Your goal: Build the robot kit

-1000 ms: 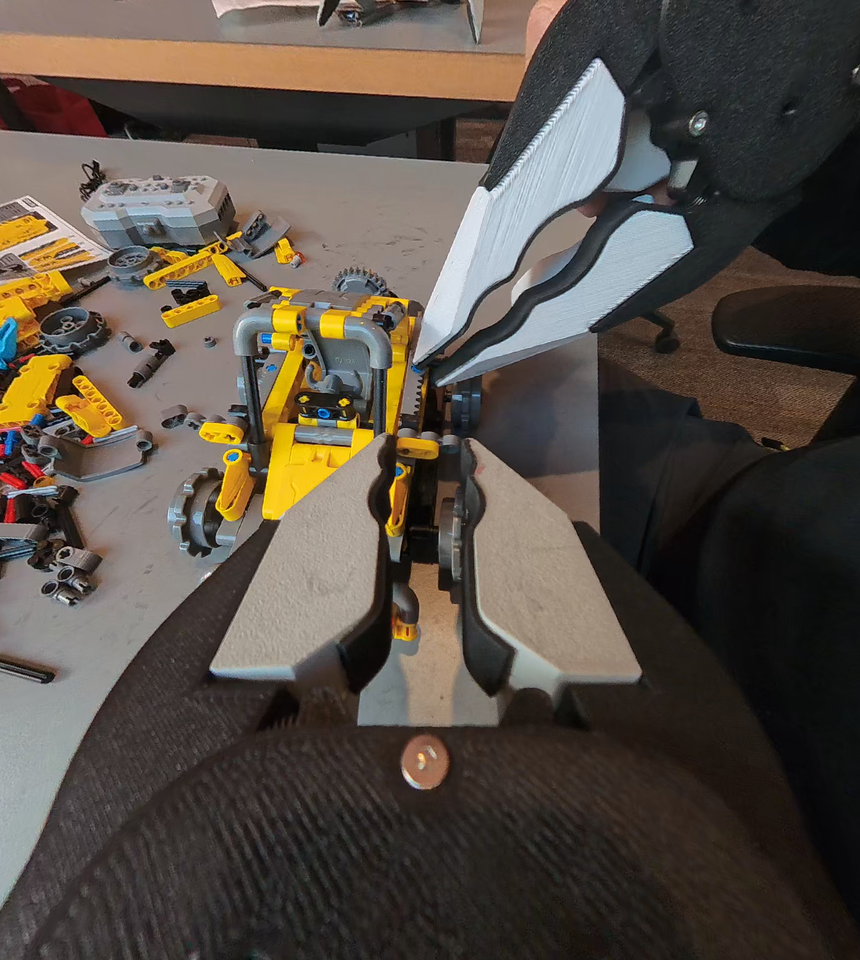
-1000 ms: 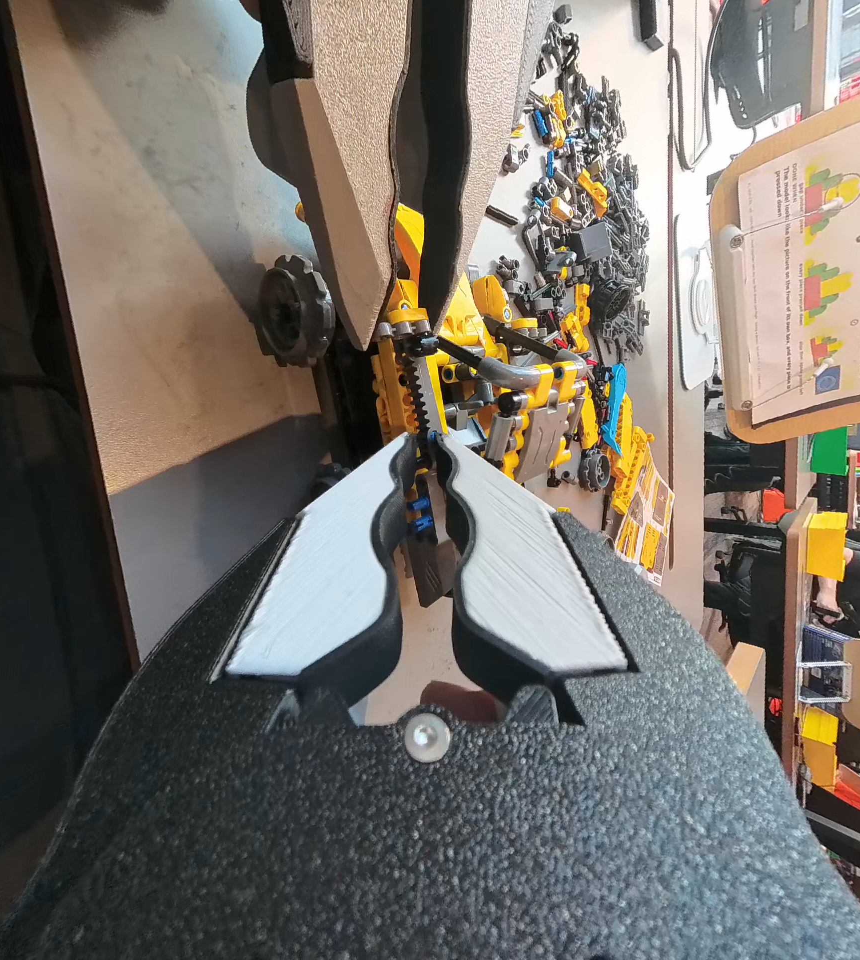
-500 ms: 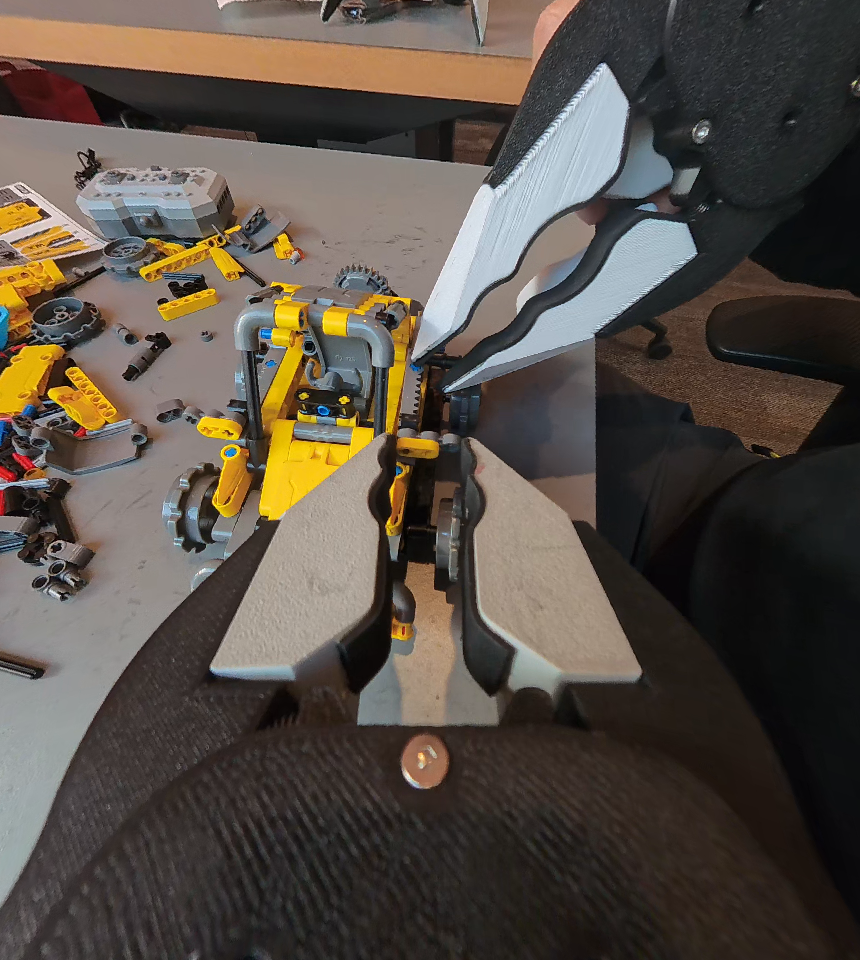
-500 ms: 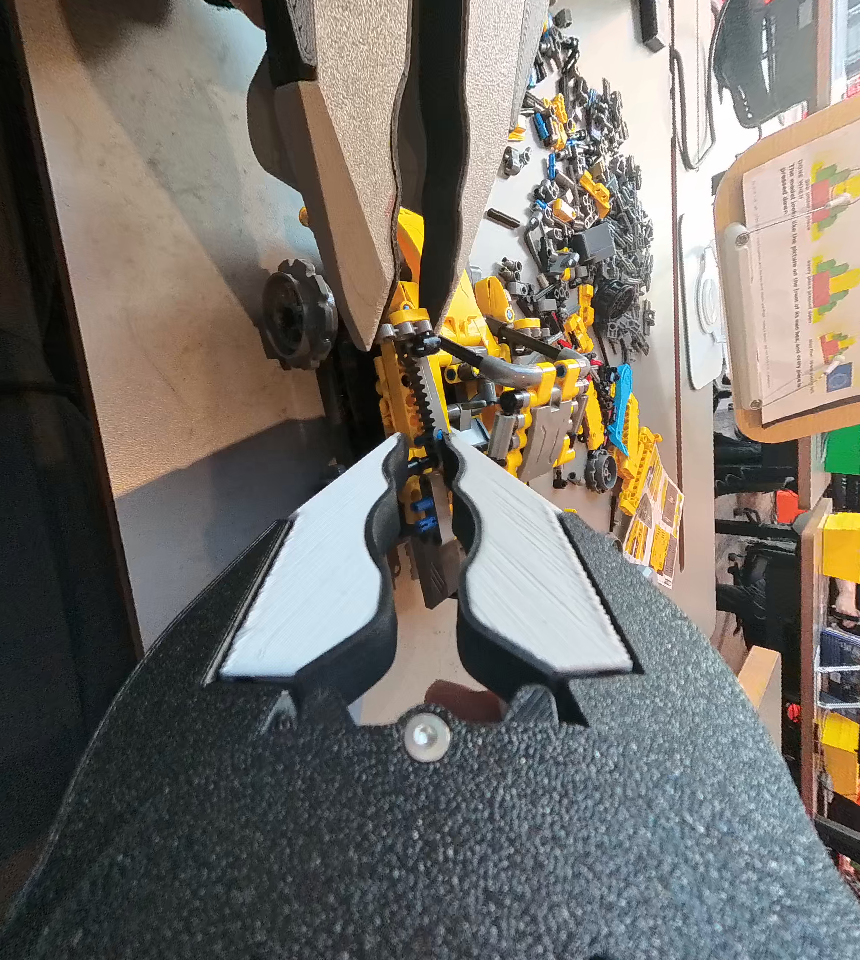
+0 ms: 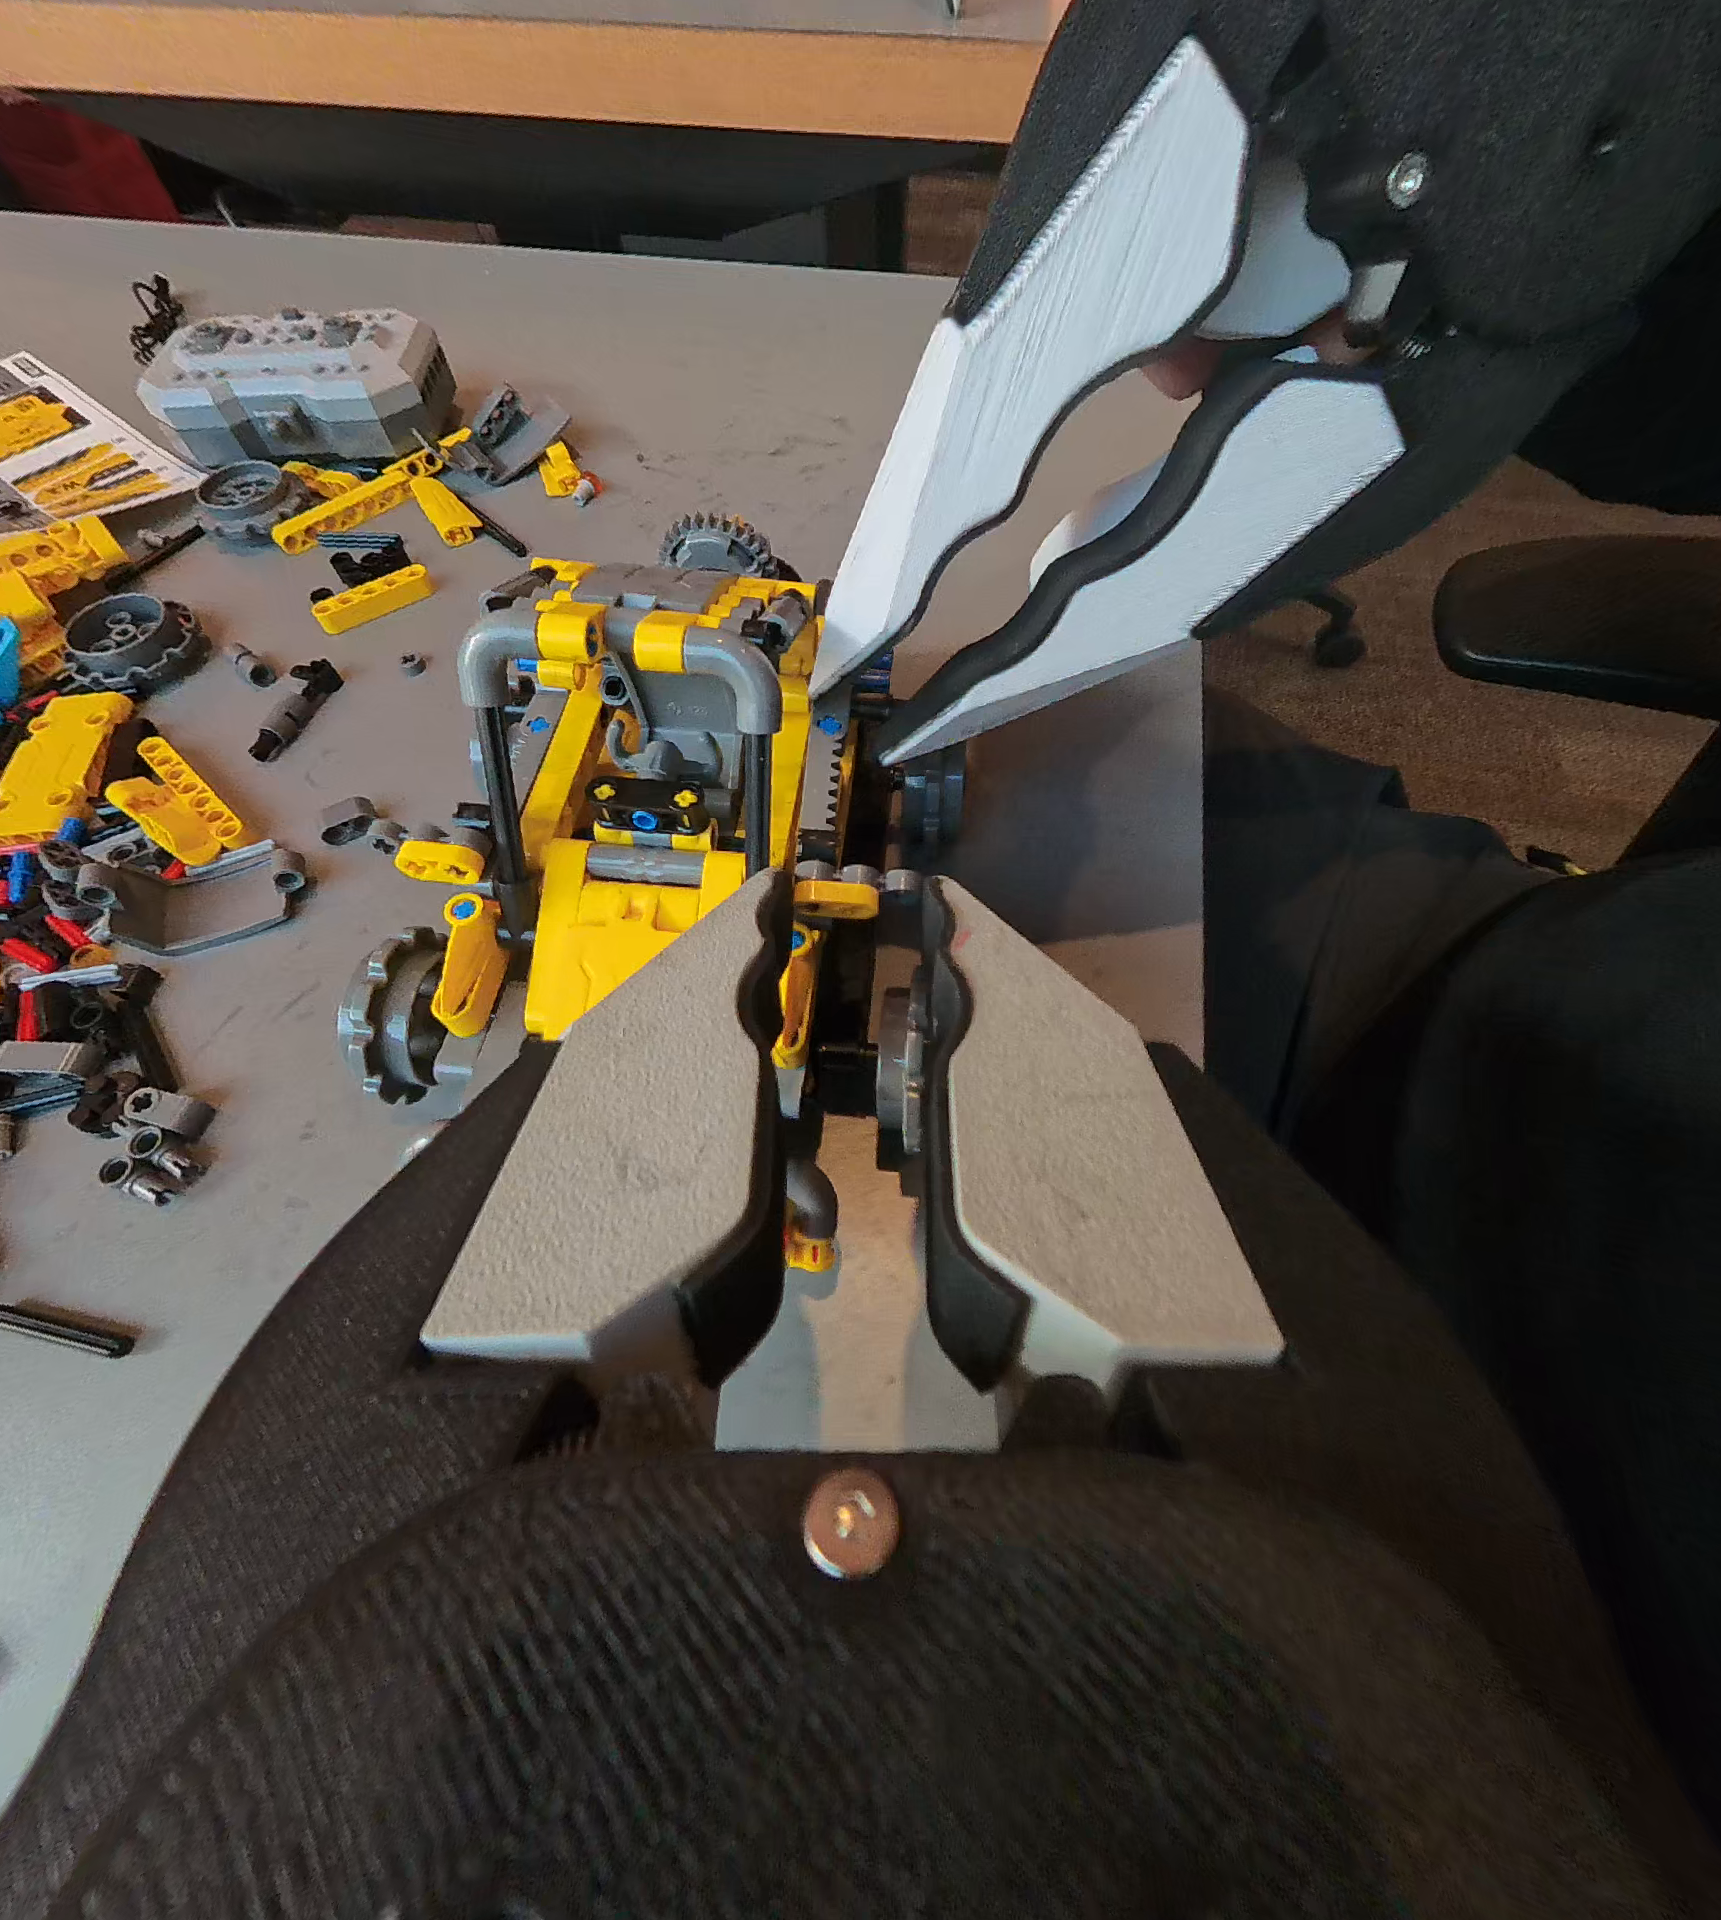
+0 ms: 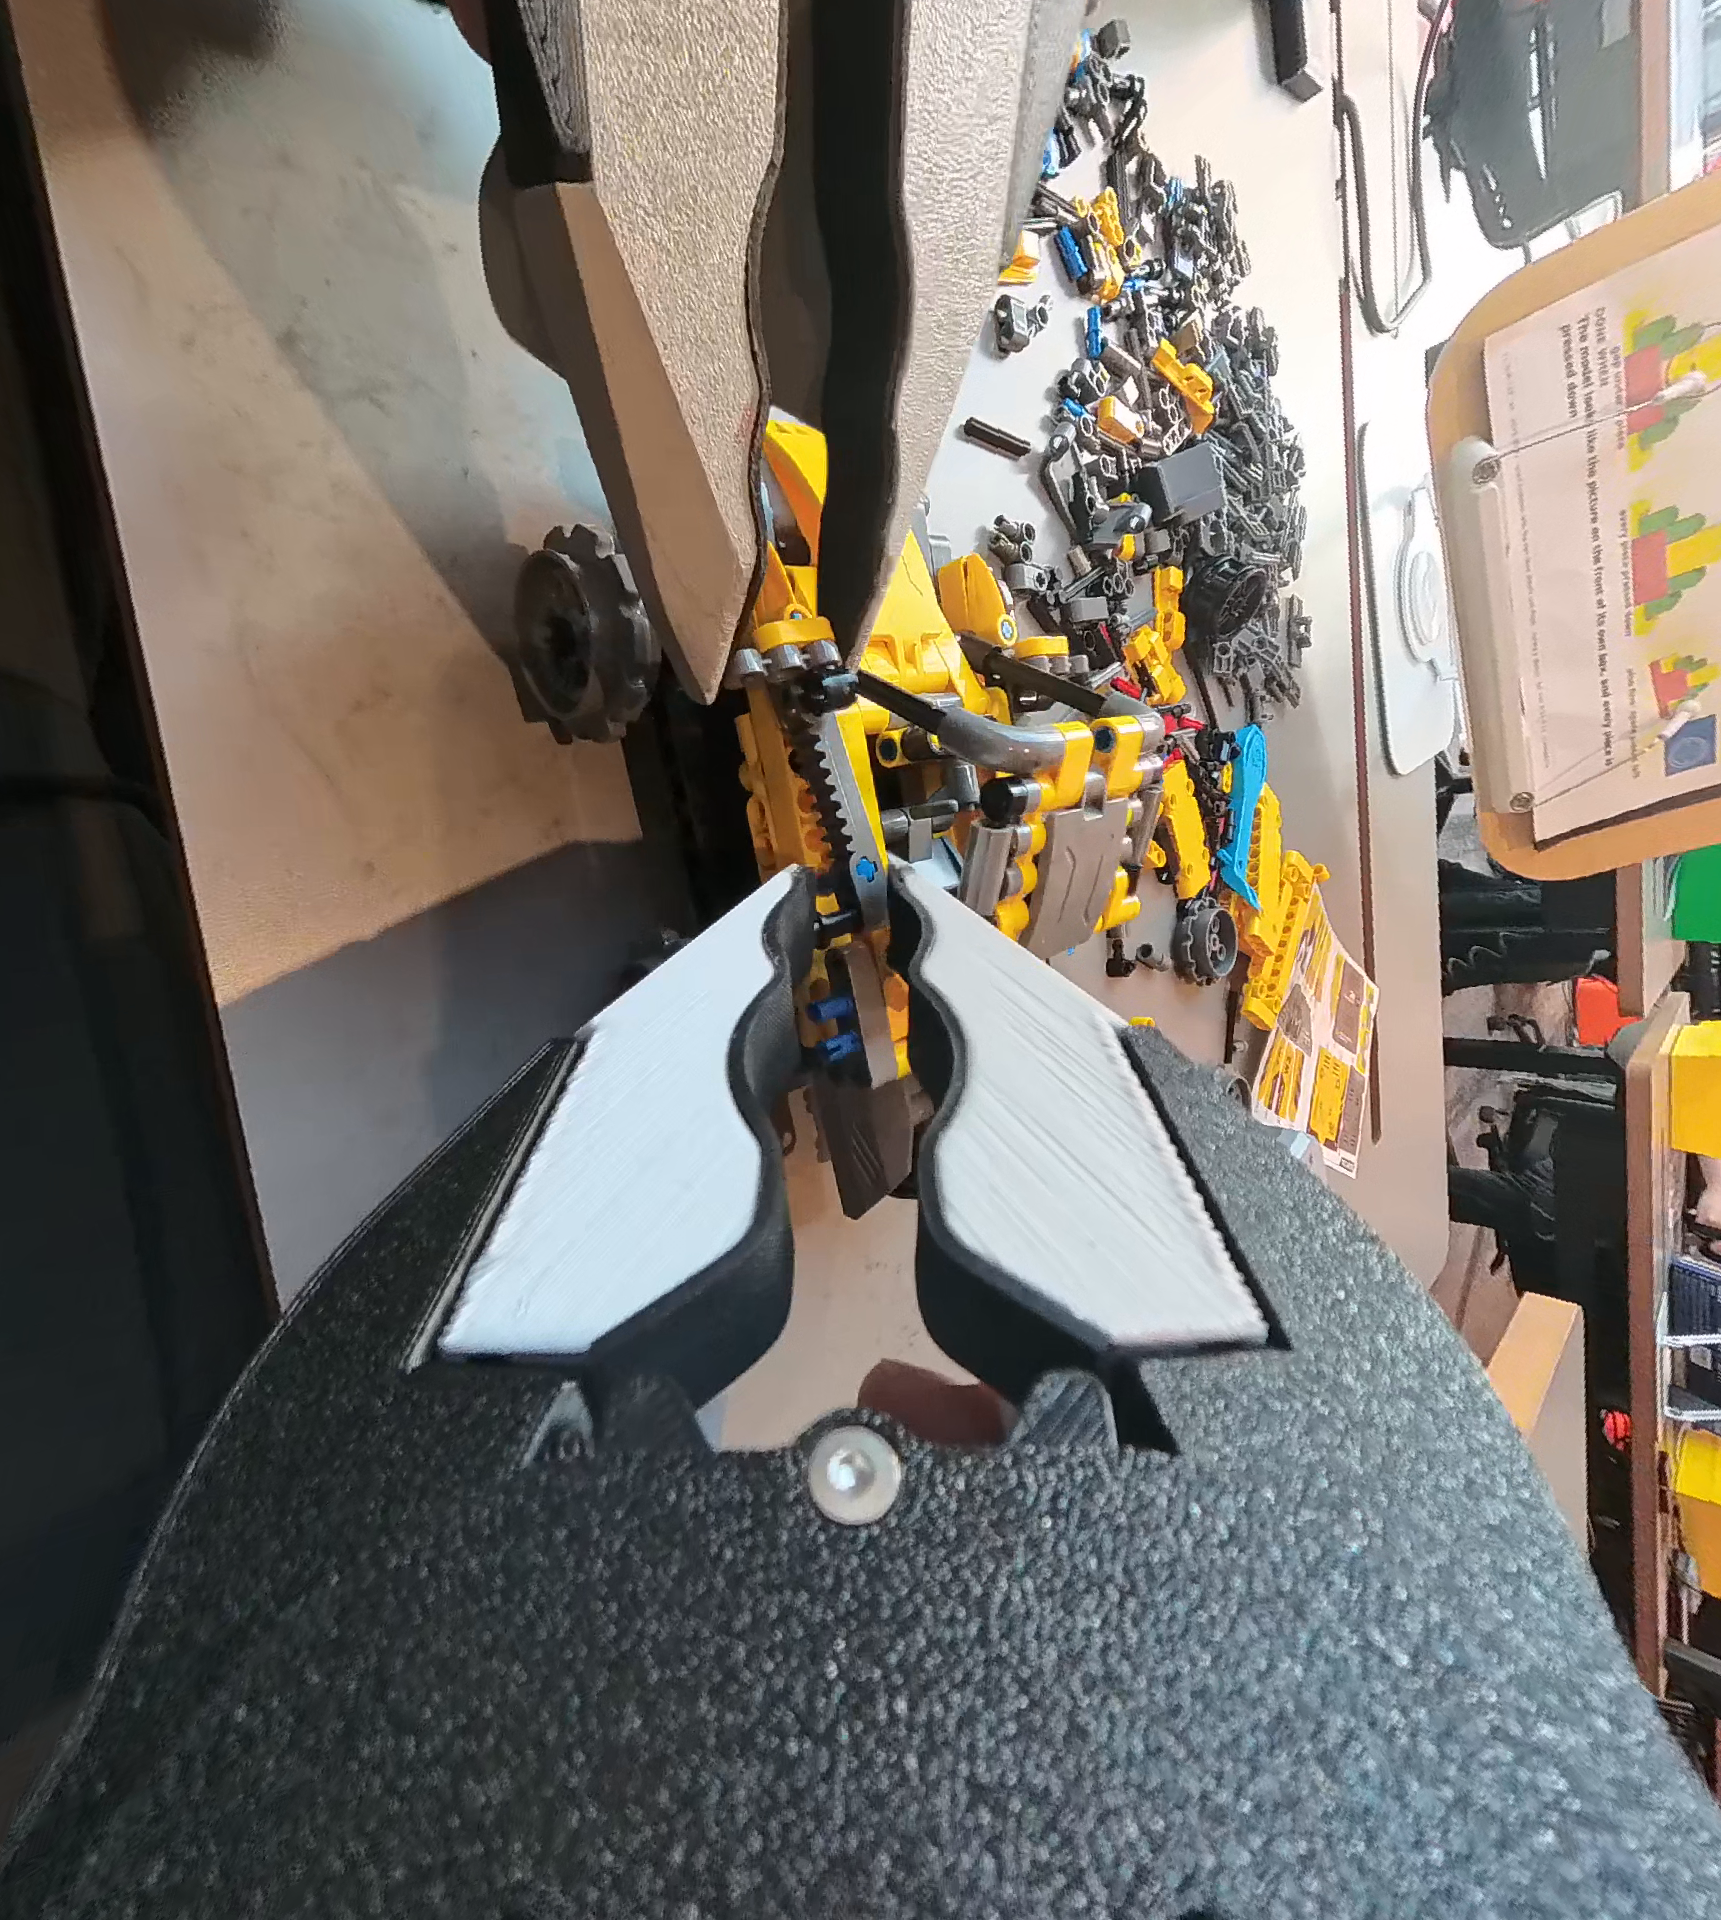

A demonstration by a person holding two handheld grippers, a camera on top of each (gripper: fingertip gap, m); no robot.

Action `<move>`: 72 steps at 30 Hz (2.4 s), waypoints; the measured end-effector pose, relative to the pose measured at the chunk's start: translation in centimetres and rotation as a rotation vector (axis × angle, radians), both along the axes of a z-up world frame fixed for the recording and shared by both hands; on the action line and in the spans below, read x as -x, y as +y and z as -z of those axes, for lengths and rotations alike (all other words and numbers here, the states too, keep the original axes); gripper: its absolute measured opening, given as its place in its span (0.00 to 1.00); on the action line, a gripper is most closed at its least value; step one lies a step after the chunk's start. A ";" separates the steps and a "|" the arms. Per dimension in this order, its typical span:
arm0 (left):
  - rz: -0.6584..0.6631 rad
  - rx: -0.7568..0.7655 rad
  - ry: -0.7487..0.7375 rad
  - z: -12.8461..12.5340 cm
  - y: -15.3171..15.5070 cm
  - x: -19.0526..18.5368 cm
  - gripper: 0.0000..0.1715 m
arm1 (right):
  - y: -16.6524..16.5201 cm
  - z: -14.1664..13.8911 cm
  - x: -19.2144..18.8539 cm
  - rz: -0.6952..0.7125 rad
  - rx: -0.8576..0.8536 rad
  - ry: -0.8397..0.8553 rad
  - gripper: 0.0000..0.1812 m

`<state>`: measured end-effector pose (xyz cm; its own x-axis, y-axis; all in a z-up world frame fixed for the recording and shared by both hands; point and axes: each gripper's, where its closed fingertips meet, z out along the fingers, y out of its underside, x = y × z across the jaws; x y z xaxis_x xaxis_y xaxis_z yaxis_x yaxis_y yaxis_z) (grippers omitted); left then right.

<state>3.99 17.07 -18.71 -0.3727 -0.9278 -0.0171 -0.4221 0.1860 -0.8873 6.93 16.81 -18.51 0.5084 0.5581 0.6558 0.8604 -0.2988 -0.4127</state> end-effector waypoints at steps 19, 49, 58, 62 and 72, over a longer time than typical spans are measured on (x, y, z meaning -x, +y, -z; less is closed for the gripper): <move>0.044 0.071 0.011 -0.2 0.7 0.2 0.13 | 0.6 0.3 0.2 0.021 0.035 -0.011 0.06; 0.069 0.275 0.111 -0.7 2.6 1.5 0.12 | 0.9 0.2 0.2 0.169 0.126 0.222 0.07; -0.019 0.178 0.106 -0.3 3.6 3.0 0.14 | 1.0 0.1 0.0 0.162 0.125 0.248 0.04; -0.017 0.184 0.101 -0.1 3.3 2.8 0.14 | 1.0 0.1 -0.1 0.163 0.132 0.251 0.04; -0.029 0.147 0.070 -0.2 2.9 2.3 0.15 | 1.2 0.1 -0.3 0.160 0.148 0.248 0.03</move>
